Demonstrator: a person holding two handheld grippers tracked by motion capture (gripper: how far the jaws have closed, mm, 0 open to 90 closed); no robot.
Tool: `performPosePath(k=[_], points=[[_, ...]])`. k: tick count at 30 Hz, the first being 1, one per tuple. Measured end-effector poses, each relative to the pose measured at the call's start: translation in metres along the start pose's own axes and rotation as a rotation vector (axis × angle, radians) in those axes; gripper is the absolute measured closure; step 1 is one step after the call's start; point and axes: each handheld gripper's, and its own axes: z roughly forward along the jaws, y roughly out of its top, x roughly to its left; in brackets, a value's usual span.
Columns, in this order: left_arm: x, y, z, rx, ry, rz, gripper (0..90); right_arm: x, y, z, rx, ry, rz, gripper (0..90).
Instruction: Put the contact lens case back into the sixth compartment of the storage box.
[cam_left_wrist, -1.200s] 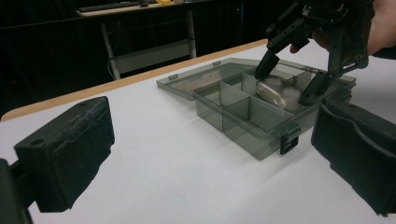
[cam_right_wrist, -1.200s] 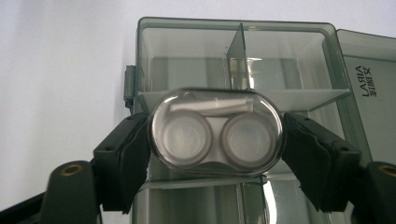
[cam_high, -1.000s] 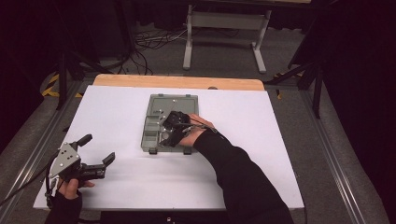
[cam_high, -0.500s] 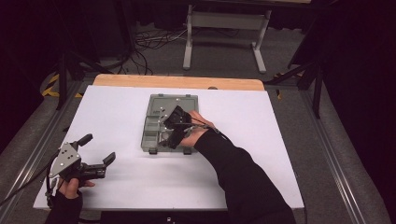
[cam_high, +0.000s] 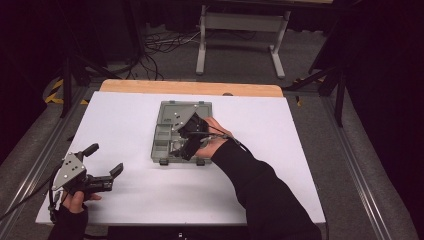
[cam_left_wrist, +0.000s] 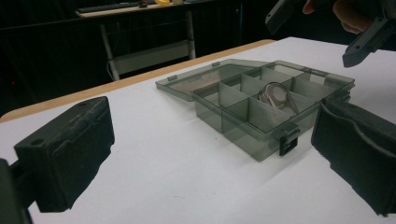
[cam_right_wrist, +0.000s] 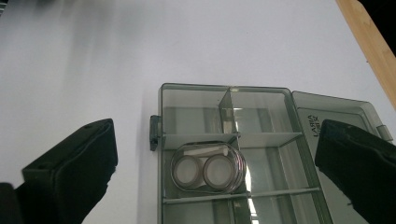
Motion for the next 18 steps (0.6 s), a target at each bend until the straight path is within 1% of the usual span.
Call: performPosePath(k=[4, 10, 18], points=[[0.0, 0.0, -0.001, 0.0, 0.003, 0.004, 0.3, 0.003, -0.001, -0.006, -0.016, -0.007, -0.001, 0.1], [0.0, 0.0, 0.0, -0.001, 0.001, -0.002, 0.3, 0.008, -0.004, -0.017, -0.038, -0.024, 0.006, 0.1], [0.0, 0.0, 0.0, -0.001, 0.0, -0.001, 0.3, 0.015, -0.012, -0.034, -0.075, -0.051, 0.032, 0.1]])
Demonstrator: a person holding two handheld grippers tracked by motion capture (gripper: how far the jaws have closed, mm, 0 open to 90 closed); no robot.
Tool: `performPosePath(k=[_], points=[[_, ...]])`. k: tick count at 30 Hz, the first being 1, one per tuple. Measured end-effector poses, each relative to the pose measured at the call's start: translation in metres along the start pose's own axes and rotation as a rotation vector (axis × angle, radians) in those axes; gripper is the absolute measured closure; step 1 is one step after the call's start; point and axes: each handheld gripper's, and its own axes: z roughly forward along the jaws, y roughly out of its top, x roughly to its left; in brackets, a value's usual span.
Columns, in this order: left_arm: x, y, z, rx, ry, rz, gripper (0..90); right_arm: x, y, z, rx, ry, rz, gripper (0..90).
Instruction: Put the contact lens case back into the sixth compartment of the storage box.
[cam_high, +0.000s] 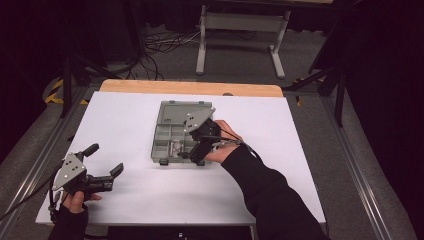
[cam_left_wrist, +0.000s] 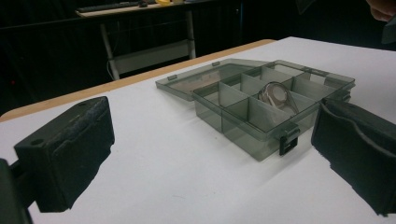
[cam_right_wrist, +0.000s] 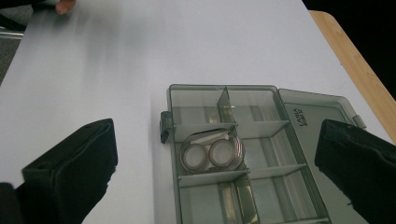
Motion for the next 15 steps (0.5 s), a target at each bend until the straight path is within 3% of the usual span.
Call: performPosePath(k=[15], points=[[0.0, 0.0, 0.001, -0.004, 0.001, -0.006, 0.2, 0.014, -0.022, -0.036, -0.076, -0.076, 0.066, 0.1]])
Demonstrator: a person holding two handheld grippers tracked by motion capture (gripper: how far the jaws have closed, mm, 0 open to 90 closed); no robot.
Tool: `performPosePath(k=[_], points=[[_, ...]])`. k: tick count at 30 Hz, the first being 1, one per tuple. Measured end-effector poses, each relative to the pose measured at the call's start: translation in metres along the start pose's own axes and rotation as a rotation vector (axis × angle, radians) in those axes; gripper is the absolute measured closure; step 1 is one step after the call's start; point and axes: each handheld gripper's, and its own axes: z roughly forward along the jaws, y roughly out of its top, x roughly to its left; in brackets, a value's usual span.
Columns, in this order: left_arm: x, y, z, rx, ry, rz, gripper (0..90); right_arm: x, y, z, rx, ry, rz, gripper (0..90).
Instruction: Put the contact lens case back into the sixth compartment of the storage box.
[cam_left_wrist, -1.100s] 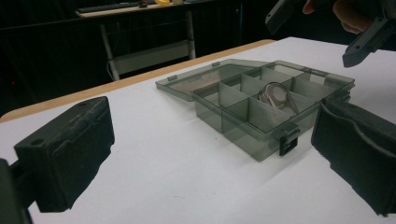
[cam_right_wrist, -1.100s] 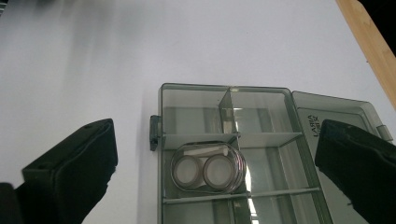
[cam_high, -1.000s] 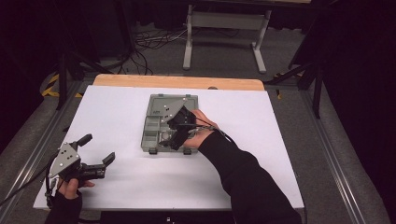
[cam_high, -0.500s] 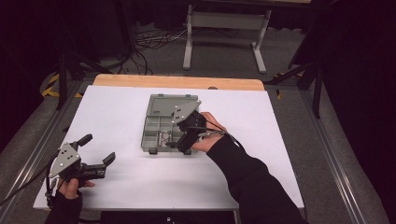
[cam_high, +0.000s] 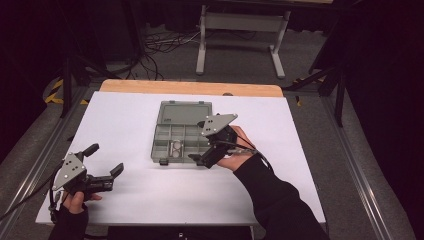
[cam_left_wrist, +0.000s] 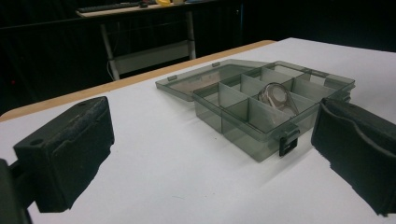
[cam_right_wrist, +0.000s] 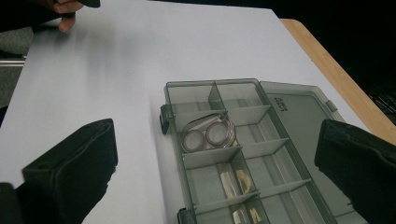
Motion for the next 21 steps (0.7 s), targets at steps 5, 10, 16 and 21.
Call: performPosePath(k=[5, 10, 16, 21], points=[[0.0, 0.0, 0.0, 0.0, -0.002, 0.002, 0.1, 0.004, -0.009, -0.013, -0.026, -0.029, 0.026, 0.1], [0.0, 0.0, 0.001, 0.0, -0.002, 0.004, 0.1, 0.007, -0.016, -0.025, -0.051, -0.058, 0.05, 0.1], [-0.001, 0.0, 0.001, -0.001, -0.01, 0.008, 0.1, 0.011, -0.03, -0.04, -0.084, -0.093, 0.083, 0.2], [-0.001, 0.0, 0.001, 0.001, -0.007, 0.009, 0.1, 0.013, -0.044, -0.049, -0.106, -0.114, 0.109, 0.1]])
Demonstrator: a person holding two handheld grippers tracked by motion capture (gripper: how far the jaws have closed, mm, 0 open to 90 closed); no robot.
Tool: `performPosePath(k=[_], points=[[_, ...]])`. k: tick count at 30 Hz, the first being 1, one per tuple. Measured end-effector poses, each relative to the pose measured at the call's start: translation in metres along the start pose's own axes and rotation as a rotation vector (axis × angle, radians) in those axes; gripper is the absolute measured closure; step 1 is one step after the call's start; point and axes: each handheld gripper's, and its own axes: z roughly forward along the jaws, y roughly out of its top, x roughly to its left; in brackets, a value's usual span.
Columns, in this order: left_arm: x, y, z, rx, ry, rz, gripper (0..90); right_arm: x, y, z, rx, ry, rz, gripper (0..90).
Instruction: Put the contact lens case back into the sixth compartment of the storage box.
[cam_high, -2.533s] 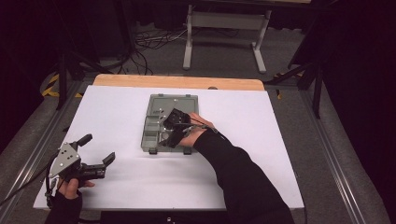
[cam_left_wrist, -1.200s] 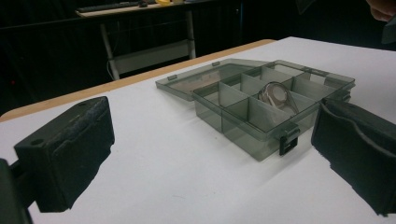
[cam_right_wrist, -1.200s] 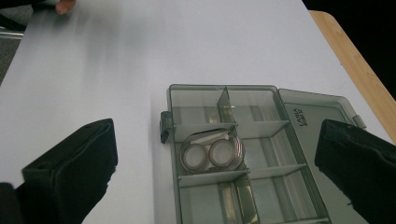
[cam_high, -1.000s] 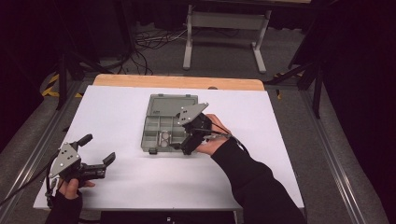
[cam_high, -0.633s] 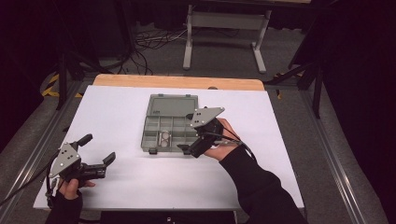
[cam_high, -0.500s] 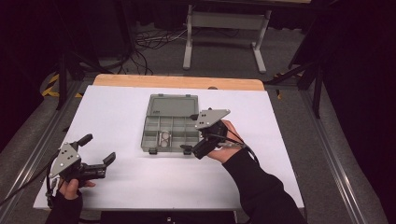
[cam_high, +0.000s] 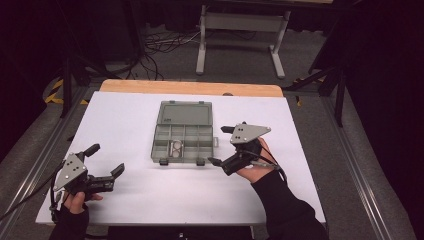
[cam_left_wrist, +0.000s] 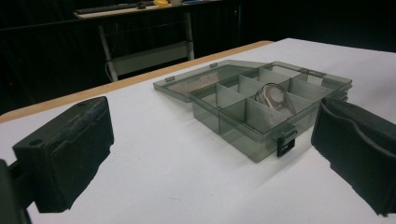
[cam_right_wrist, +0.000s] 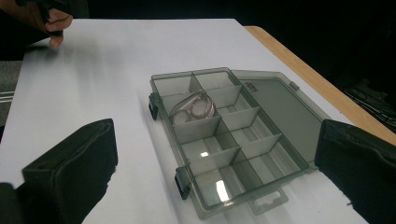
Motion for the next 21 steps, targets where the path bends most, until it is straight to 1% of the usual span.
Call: performPosePath(k=[9, 16, 21], points=[[-0.001, -0.001, 0.001, -0.002, -0.003, 0.002, 0.1, 0.0, -0.024, -0.018, -0.028, -0.045, 0.053, 0.2], [-0.001, -0.001, 0.001, 0.001, 0.002, 0.007, 0.1, 0.001, -0.044, -0.027, -0.039, -0.07, 0.087, 0.1], [-0.001, -0.002, 0.002, 0.0, 0.004, 0.002, 0.1, 0.002, -0.059, -0.033, -0.053, -0.091, 0.114, 0.1]])
